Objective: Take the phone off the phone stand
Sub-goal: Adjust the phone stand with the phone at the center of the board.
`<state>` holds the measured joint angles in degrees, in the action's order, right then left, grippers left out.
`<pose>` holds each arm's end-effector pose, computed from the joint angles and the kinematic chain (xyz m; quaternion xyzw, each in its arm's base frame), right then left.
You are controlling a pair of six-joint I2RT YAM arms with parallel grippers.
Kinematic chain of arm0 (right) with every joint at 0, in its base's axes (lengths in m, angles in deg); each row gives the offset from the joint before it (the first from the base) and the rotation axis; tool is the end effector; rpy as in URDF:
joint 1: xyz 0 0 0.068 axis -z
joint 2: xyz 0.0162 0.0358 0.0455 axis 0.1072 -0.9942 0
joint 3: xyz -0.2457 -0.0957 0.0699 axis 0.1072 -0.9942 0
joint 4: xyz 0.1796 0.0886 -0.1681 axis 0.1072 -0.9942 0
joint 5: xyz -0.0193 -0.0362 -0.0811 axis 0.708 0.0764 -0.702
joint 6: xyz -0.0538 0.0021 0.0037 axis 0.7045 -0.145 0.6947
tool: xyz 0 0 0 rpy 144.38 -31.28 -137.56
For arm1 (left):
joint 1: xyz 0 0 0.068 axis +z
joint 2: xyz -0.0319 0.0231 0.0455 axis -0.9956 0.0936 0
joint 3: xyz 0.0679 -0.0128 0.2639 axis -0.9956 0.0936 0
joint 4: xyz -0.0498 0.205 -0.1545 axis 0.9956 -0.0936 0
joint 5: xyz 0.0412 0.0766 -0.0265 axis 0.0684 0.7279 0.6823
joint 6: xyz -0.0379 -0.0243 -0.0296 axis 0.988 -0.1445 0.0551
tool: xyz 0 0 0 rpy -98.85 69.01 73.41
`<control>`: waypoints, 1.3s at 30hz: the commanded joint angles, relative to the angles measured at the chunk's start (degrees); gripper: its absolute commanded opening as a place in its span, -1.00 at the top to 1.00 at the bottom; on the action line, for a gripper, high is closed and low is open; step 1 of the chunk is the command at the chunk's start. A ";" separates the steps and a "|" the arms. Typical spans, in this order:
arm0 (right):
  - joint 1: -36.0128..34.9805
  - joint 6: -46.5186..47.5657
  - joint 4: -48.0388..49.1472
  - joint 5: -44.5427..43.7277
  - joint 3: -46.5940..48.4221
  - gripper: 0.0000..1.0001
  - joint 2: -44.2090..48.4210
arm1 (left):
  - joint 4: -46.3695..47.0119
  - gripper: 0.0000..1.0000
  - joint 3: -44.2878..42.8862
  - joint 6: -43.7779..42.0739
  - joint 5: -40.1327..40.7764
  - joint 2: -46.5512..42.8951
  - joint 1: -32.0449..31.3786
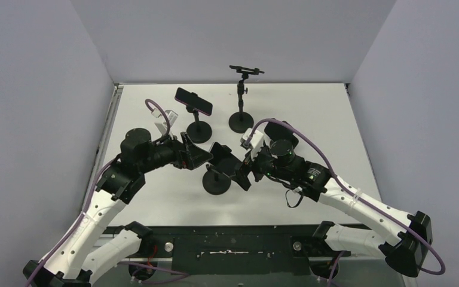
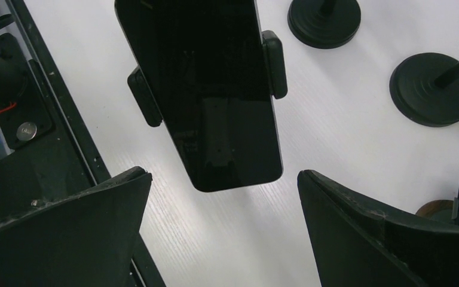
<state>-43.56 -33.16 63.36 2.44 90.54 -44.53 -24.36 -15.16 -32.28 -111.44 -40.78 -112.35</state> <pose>0.1462 0.1868 0.3142 -0.4035 0.7368 0.3314 0.4296 0.1564 -0.0996 0.3597 0.0830 0.7827 -0.4602 0.4107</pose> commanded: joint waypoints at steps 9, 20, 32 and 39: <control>-0.39 0.53 3.29 -3.97 1.03 -1.00 1.98 | -4.72 -0.16 -5.60 -6.40 5.49 7.67 -3.93; -0.38 -0.13 -0.06 -5.06 1.93 -1.00 3.45 | -4.27 0.27 -8.38 -10.32 4.13 11.89 -4.00; -0.44 -1.86 5.07 -5.73 -0.75 -1.00 3.92 | -4.79 0.49 -8.31 -12.15 -0.21 13.49 -4.00; -0.43 -0.95 6.76 -3.59 -1.30 -1.00 3.53 | -4.02 1.00 -9.33 -13.03 -3.43 13.62 -3.76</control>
<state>-43.73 -34.50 65.70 -2.15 89.93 -42.01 -30.04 -21.10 -42.82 -112.09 -27.32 -116.20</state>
